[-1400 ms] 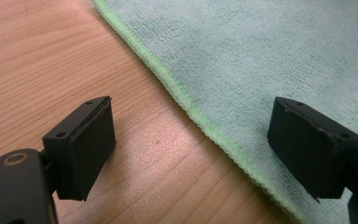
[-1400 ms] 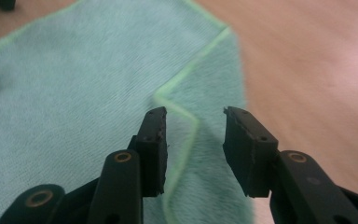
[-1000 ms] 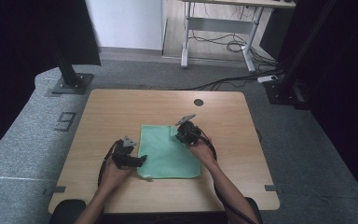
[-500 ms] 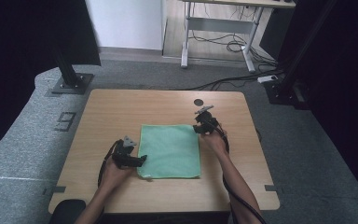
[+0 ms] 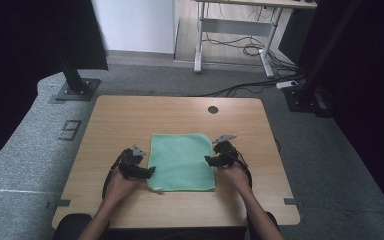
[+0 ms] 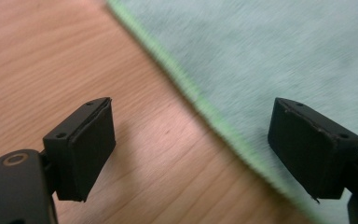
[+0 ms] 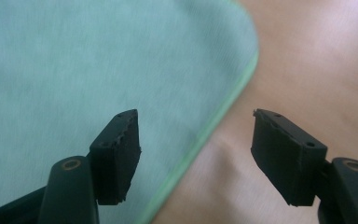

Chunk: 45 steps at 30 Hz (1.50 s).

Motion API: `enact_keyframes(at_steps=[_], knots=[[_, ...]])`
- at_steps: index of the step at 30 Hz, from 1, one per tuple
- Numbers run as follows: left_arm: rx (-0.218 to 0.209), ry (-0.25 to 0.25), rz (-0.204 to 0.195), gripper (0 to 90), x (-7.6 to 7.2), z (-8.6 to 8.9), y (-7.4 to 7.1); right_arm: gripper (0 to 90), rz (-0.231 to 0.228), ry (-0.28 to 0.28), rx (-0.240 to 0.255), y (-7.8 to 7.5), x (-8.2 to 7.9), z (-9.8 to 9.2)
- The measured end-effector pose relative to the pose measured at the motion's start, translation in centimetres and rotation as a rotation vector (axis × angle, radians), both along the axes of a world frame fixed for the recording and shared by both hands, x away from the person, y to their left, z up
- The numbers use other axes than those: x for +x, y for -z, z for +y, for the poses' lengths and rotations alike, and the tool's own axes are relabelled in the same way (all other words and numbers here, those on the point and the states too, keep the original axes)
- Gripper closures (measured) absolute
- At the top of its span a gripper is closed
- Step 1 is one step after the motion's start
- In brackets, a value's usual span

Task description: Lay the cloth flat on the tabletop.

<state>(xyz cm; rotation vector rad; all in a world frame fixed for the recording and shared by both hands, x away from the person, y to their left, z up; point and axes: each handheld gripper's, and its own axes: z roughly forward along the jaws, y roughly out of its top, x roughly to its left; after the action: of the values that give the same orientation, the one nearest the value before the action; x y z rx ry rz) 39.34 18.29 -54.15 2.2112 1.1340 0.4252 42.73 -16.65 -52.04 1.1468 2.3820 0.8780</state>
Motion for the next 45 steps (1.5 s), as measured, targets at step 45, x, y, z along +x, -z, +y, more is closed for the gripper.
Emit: enact_keyframes(at_steps=[45], knots=[[0.000, 0.043, -0.056, 13.1, 0.9, 0.7, -2.3, 13.4, 0.000, 0.042, 0.059, -0.1, -0.6, -2.8]])
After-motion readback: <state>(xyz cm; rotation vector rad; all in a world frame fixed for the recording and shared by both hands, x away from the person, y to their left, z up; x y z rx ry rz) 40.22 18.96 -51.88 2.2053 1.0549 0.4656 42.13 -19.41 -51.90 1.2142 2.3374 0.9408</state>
